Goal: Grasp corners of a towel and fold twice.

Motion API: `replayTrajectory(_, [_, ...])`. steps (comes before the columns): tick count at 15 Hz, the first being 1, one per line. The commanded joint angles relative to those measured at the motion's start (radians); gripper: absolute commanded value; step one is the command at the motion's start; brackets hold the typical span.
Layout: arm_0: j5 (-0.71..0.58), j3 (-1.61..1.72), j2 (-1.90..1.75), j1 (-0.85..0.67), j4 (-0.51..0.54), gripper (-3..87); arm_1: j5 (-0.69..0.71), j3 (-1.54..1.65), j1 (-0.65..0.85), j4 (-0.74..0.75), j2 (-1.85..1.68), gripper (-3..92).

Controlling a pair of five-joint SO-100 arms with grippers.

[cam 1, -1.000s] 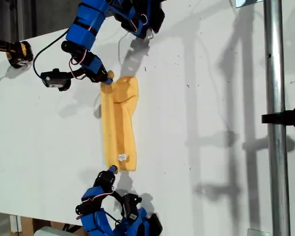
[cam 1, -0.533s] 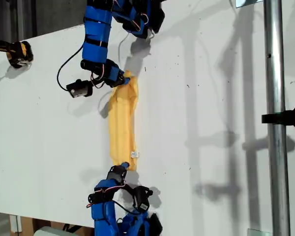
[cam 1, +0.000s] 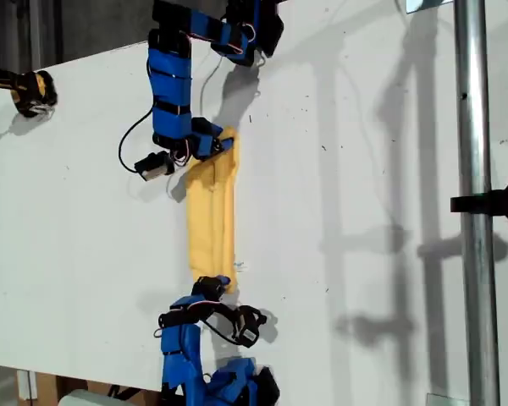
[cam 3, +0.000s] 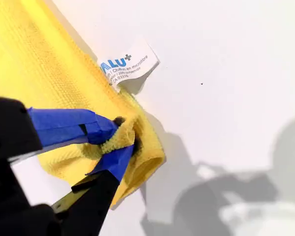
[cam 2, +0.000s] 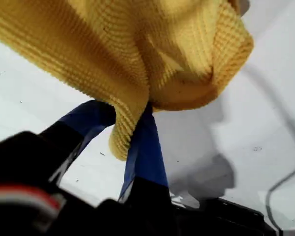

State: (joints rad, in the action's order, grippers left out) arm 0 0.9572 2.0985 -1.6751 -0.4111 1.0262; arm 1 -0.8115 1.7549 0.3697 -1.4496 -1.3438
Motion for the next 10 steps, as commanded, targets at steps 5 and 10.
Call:
replayTrajectory(5, [0.041, -0.054, -0.31, -0.037, 0.258, 27.2, -0.043, -0.172, 0.008, -0.308, -0.218, 42.3])
replayTrajectory(10, [0.067, 0.094, -0.796, 0.005, 0.293, 23.1, -0.195, -0.043, 0.052, -0.423, -0.655, 40.6])
